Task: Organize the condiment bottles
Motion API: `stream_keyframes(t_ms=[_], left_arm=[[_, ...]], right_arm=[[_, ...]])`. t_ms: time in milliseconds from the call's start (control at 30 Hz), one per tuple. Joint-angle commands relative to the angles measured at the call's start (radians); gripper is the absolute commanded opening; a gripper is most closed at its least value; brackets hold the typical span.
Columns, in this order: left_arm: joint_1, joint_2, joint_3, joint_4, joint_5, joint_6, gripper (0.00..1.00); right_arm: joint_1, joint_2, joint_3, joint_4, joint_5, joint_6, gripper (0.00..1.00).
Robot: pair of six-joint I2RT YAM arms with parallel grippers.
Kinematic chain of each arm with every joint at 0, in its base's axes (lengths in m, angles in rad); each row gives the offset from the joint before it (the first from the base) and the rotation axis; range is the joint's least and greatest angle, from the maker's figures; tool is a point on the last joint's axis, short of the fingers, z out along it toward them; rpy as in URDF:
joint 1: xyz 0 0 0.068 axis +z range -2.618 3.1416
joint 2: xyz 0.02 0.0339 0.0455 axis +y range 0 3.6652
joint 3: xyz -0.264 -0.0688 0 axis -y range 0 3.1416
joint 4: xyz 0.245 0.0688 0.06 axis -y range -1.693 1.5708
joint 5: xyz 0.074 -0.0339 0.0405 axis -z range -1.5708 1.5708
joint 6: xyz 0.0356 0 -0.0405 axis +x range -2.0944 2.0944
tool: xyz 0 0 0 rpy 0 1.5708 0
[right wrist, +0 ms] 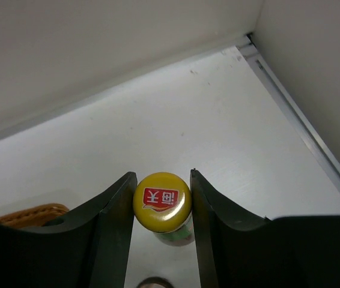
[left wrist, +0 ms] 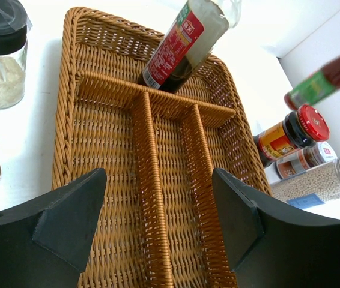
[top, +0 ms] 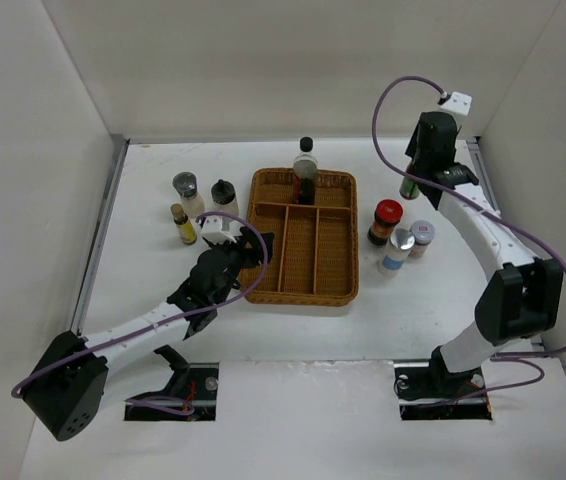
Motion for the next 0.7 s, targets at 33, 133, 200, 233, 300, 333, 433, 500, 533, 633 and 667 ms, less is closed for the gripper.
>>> stream_keyframes(t_ms=[33, 133, 200, 233, 300, 333, 433, 500, 533, 633, 667], left_arm=[[0.011, -0.009, -0.009, 0.066, 0.007, -0.011, 0.70], [0.003, -0.012, -0.009, 0.066, 0.007, -0.009, 0.70], [0.006, -0.015, -0.010, 0.066, 0.007, -0.008, 0.70], [0.011, -0.010, -0.012, 0.068, 0.007, -0.011, 0.70], [0.011, -0.005, -0.009, 0.066, 0.007, -0.011, 0.70], [0.005, -0.008, -0.009, 0.068, 0.007, -0.008, 0.70], [0.009, -0.010, -0.010, 0.068, 0.007, -0.011, 0.70], [0.009, -0.005, -0.010, 0.066, 0.007, -0.011, 0.70], [0.003, -0.008, -0.010, 0.068, 0.007, -0.006, 0.70], [0.008, -0.010, -0.012, 0.069, 0.007, -0.009, 0.70], [0.011, -0.007, -0.012, 0.069, 0.007, -0.011, 0.70]], right_arm=[[0.085, -0.033, 0.143, 0.183, 0.017, -0.044, 0.24], [0.143, -0.002, 0.175, 0.200, -0.017, -0.030, 0.24], [0.179, 0.030, 0.192, 0.215, -0.034, -0.019, 0.24], [0.192, 0.048, 0.203, 0.224, -0.037, -0.016, 0.24], [0.215, 0.085, 0.228, 0.232, -0.045, -0.006, 0.24], [0.229, 0.099, 0.237, 0.234, -0.049, 0.001, 0.24], [0.255, 0.143, 0.266, 0.240, -0.063, 0.013, 0.24], [0.271, 0.166, 0.275, 0.240, -0.075, 0.025, 0.24], [0.277, 0.173, 0.275, 0.241, -0.079, 0.031, 0.24], [0.294, 0.199, 0.252, 0.255, -0.088, 0.048, 0.25], [0.297, 0.208, 0.243, 0.258, -0.089, 0.051, 0.25]])
